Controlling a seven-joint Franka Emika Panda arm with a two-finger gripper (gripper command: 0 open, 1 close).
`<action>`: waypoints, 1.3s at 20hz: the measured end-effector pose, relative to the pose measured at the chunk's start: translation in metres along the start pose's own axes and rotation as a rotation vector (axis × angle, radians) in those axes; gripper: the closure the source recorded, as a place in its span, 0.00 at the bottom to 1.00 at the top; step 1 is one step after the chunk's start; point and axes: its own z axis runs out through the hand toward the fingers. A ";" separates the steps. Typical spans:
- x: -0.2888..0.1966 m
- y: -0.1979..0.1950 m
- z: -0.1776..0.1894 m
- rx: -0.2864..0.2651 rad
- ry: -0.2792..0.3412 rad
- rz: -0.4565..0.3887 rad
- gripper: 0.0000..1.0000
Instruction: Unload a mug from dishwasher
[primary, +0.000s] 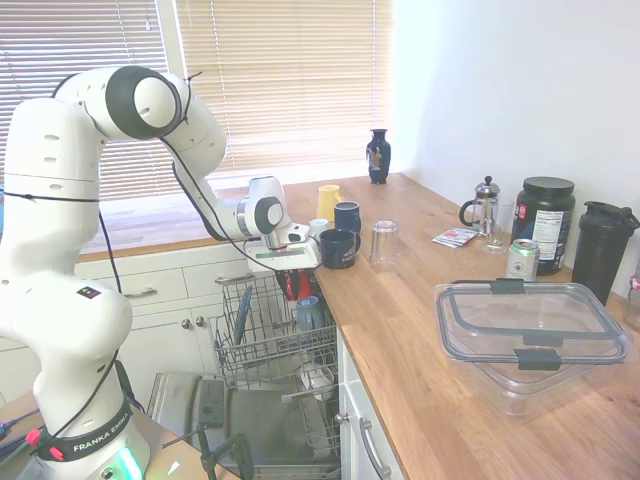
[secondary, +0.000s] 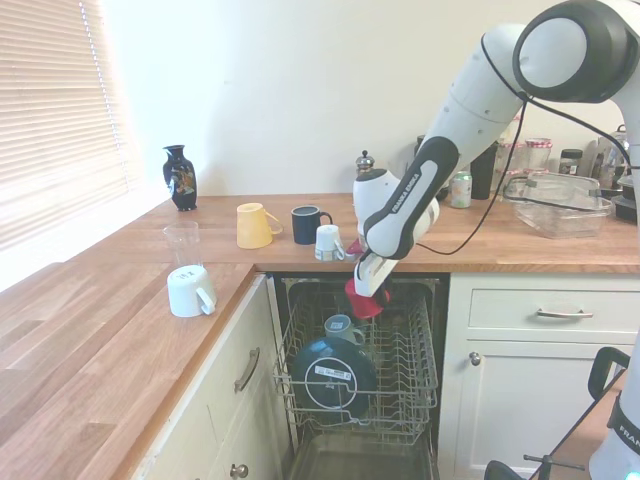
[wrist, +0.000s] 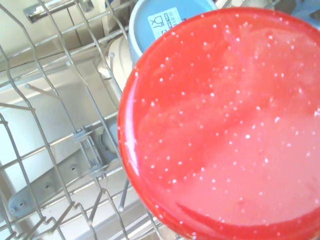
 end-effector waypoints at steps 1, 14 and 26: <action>-0.004 0.001 -0.005 0.004 0.007 0.002 1.00; -0.037 0.050 -0.045 0.078 0.040 0.110 1.00; -0.051 0.100 -0.085 0.161 0.061 0.195 1.00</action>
